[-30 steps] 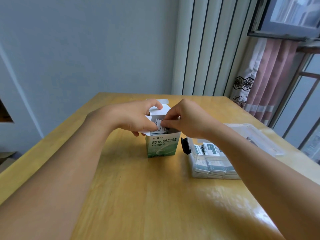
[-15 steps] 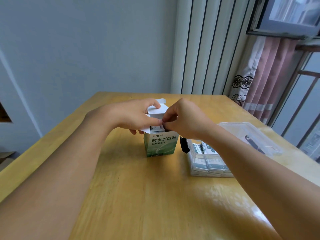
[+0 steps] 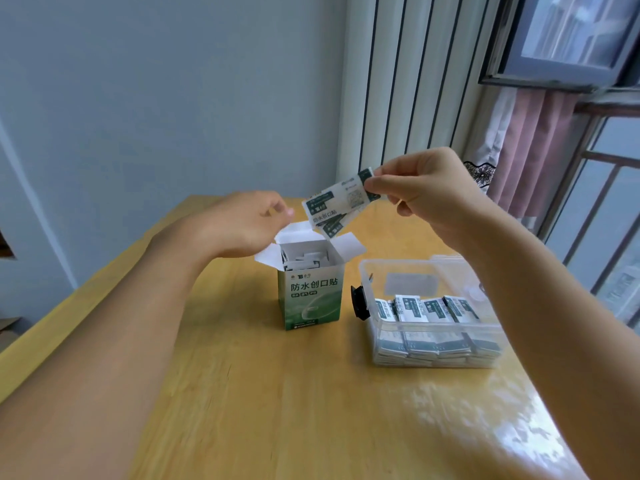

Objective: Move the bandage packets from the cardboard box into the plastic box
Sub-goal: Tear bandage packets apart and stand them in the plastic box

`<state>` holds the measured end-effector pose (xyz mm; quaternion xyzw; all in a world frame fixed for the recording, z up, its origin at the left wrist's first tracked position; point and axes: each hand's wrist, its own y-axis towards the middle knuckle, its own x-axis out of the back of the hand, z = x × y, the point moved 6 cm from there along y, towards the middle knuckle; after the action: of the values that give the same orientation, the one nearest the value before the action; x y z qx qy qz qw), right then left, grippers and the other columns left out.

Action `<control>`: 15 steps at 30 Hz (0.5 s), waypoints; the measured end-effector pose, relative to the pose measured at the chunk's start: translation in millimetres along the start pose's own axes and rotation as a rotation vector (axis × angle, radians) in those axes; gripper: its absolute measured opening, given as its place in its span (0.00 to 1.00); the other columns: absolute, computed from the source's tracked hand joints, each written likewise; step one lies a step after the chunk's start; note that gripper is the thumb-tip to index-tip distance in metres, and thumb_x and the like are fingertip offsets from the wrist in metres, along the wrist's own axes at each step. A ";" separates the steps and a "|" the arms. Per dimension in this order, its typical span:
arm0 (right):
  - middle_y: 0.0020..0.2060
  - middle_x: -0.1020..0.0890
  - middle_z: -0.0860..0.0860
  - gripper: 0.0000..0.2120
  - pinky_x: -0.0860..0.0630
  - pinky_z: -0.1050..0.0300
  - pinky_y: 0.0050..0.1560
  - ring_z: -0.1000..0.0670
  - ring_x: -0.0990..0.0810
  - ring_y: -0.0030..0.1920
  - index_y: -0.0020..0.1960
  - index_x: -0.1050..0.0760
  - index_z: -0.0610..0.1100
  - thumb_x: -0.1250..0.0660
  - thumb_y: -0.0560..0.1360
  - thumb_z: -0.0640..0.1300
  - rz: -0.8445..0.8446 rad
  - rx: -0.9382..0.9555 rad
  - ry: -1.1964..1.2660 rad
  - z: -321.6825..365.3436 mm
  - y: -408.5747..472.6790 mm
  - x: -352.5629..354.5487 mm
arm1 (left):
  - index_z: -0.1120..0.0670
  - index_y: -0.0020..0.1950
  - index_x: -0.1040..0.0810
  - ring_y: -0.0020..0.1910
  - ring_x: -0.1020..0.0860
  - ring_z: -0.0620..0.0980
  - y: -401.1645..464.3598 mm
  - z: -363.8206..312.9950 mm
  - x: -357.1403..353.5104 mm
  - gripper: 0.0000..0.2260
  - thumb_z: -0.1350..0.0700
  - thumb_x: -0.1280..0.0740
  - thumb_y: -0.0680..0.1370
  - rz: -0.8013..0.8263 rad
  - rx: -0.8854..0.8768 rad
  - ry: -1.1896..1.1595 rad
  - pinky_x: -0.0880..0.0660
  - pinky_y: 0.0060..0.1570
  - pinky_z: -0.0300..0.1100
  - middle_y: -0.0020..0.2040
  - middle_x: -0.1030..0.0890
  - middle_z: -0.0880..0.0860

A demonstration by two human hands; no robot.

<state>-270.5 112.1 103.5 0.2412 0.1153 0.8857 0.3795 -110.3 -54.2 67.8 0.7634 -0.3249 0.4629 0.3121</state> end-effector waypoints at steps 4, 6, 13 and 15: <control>0.28 0.22 0.49 0.04 0.30 0.62 0.32 0.53 0.29 0.31 0.40 0.18 0.39 0.27 0.74 0.36 0.116 -0.008 0.134 4.9 -1.0 4.7 | 0.57 0.52 0.17 0.47 0.18 0.55 -8.2 -22.5 15.7 0.28 0.35 0.46 0.82 -0.080 0.072 -0.771 0.21 0.47 0.49 0.48 0.16 0.57; 0.30 0.22 0.47 0.04 0.29 0.63 0.33 0.53 0.27 0.32 0.40 0.19 0.39 0.28 0.74 0.35 0.240 -0.029 0.159 6.2 -4.0 0.2 | 0.59 0.58 0.17 0.51 0.16 0.57 -19.1 -45.5 2.6 0.33 0.33 0.48 0.81 0.249 0.033 -0.995 0.20 0.52 0.51 0.53 0.15 0.60; 0.41 0.17 0.38 0.05 0.28 0.58 0.39 0.51 0.23 0.38 0.43 0.19 0.41 0.31 0.77 0.35 0.347 0.036 -0.044 7.5 -7.7 -5.3 | 0.60 0.62 0.23 0.34 0.20 0.50 -38.8 -82.6 -45.0 0.27 0.39 0.48 0.84 0.584 0.103 -1.379 0.23 0.22 0.37 0.38 0.21 0.55; 0.42 0.14 0.44 0.05 0.25 0.56 0.38 0.52 0.19 0.37 0.53 0.20 0.41 0.31 0.78 0.36 0.334 0.058 -0.166 8.5 -7.6 -6.9 | 0.59 0.60 0.23 0.31 0.24 0.46 -34.7 -83.8 -51.8 0.26 0.39 0.48 0.84 0.515 0.124 -1.413 0.29 0.19 0.33 0.36 0.24 0.53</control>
<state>-257.4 112.5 105.5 0.3402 0.0674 0.9097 0.2282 -144.0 42.2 46.1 0.7948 -0.5892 -0.0612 -0.1319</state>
